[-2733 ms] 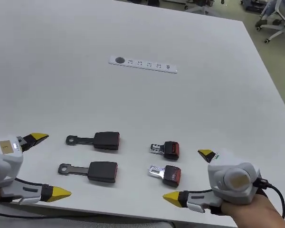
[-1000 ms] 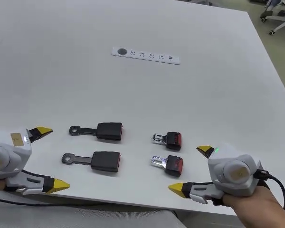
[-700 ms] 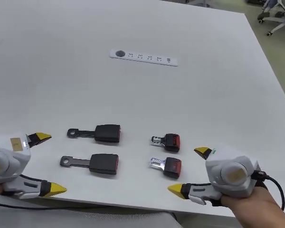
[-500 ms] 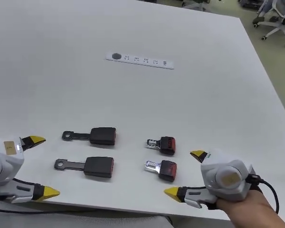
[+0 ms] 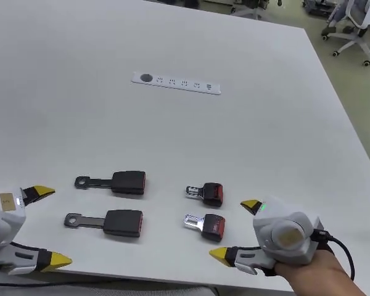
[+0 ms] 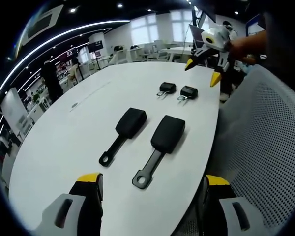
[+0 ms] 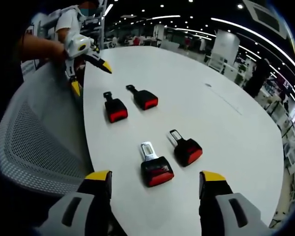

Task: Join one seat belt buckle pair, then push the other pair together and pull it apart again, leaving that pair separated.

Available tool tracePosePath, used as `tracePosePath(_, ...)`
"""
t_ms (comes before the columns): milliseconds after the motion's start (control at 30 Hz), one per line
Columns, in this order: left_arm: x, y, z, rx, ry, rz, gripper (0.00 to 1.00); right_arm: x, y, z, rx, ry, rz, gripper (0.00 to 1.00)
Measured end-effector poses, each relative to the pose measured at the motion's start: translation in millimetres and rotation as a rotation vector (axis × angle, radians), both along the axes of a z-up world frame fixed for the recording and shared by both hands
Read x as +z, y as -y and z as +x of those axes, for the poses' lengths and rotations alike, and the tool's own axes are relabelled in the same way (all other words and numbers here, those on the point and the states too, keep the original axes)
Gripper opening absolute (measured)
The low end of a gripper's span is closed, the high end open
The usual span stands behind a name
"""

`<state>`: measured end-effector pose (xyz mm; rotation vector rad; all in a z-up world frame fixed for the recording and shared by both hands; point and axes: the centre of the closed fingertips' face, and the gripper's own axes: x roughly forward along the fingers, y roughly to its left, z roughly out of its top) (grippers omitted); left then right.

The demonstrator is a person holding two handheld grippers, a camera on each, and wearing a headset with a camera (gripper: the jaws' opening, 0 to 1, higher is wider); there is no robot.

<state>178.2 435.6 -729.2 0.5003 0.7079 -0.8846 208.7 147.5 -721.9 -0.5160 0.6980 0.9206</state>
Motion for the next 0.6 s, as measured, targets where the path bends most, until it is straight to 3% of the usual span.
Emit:
tracePosePath(100,-1.8,9.2,-4.9,-0.028,-0.019,-0.016,0.83,-2.5,-0.4,0.7,0.003,-0.005,-0.005,0.71)
tracePosePath(200,-4.2,9.5,-6.5,-0.050,-0.020,0.006,0.81,-4.6,-0.9,1.4,0.011,-0.007,-0.010,0.70)
tracePosePath(367,-5.4,6.9,-1.7,-0.056,-0.011,0.021,0.76,-2.7,-0.6,3.8,0.022,-0.009,-0.010,0.66)
tracePosePath(600,-12.9,18.3,4.3,-0.106,-0.006,0.055,0.63,-9.4,-3.0,5.9,0.065,-0.028,-0.028,0.57)
